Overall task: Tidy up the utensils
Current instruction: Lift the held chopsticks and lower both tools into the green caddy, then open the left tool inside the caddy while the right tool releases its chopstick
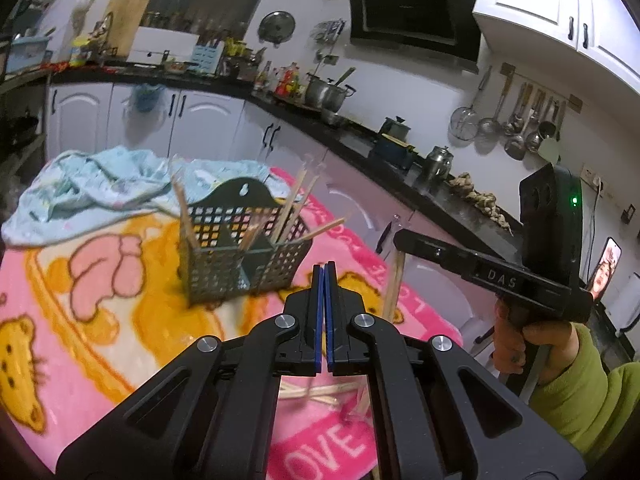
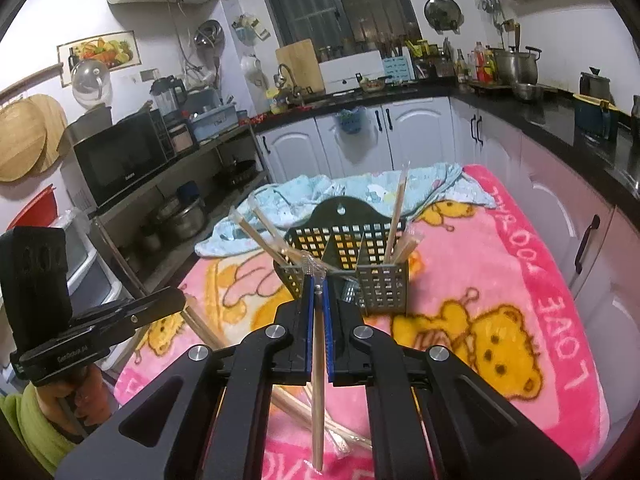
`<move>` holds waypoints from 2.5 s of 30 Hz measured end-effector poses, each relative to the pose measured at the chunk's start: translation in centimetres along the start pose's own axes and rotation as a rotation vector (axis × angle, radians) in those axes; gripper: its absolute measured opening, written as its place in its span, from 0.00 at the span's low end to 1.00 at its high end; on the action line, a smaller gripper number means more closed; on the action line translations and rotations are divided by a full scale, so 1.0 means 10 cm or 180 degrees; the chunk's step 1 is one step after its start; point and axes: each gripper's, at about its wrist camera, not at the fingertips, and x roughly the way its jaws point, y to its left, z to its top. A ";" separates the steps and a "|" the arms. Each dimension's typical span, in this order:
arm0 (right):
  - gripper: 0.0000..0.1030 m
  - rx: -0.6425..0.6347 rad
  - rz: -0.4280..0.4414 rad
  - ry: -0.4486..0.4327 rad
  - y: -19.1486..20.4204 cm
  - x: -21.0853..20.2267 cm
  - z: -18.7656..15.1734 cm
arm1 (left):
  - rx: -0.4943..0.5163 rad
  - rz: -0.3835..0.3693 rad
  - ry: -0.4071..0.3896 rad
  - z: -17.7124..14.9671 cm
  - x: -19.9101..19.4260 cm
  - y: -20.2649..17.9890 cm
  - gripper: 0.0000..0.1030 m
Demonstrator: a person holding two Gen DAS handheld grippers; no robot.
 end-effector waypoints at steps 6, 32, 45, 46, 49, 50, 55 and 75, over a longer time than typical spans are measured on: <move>0.05 -0.0020 -0.0006 -0.0137 0.00 -0.11 0.10 | 0.0120 -0.0049 -0.0079 0.17 -0.01 -0.14 0.00; 0.05 -0.0202 -0.0136 -0.0849 0.08 -0.42 0.79 | 0.0448 0.0023 -0.0655 1.33 -0.03 -0.43 0.00; 0.05 -0.0369 -0.0187 -0.1303 0.18 -0.23 1.28 | 0.0450 0.0346 -0.0913 1.76 -0.12 -0.21 0.00; 0.05 -0.0403 -0.0220 -0.1339 0.19 -0.18 1.31 | 0.0439 0.0365 -0.0913 1.77 -0.11 -0.18 0.00; 0.05 -0.0454 -0.0273 -0.1393 0.19 -0.05 1.36 | 0.0391 0.0420 -0.0897 1.75 -0.04 -0.06 0.00; 0.05 -0.0462 -0.0274 -0.1402 0.19 -0.01 1.38 | 0.0373 0.0422 -0.0887 1.75 -0.01 -0.03 0.00; 0.05 -0.0469 -0.0322 -0.1440 0.12 0.27 1.36 | 0.0222 0.0417 -0.0806 1.67 0.16 0.19 0.00; 0.06 -0.0156 -0.0380 -0.0812 -0.25 1.15 0.70 | 0.0015 0.0446 -0.0258 1.13 0.89 0.66 0.00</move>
